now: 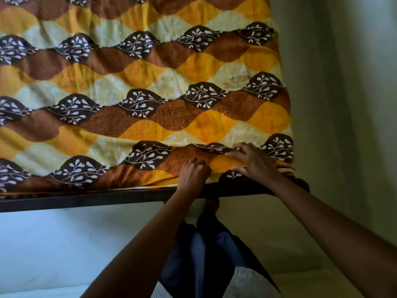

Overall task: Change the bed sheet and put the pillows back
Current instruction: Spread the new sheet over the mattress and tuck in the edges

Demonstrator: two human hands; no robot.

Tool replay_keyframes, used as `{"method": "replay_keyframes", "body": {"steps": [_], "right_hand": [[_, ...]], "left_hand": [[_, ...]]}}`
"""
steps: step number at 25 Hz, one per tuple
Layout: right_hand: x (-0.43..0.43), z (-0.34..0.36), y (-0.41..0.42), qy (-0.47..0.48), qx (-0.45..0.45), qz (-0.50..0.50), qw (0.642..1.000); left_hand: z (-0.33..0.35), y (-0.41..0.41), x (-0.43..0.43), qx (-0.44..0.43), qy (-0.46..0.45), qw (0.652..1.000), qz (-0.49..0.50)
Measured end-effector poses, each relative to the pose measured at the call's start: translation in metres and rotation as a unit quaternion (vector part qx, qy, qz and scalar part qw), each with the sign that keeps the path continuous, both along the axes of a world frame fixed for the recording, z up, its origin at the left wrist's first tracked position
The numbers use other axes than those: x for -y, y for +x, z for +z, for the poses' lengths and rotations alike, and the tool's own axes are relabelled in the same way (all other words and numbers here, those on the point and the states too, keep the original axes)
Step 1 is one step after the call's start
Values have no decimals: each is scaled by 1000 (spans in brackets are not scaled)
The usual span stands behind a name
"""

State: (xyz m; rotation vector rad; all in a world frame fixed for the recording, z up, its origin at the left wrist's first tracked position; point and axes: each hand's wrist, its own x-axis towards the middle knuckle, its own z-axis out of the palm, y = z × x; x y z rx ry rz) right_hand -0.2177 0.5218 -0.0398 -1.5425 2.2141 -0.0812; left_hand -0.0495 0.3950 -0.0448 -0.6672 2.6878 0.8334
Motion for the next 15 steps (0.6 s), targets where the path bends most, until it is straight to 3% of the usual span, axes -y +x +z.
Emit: {"method": "replay_keyframes", "body": {"steps": [3,6,8,11,15], "right_hand": [[-8,-3,0,-5,0,50,999],[-18,2,0,13,81,78,994],[-28,8,1,45,135,45,989],[-26,9,4,120,141,9,983],[-11,3,4,231,139,-7,963]], "left_hand": [[-1,11,-6,-88,57,994,14],[9,25,-20,-30,126,991,44],[13,26,-24,11,112,992,64],[7,29,-21,49,-25,998,-12],[2,34,-7,103,43,991,-78]]}}
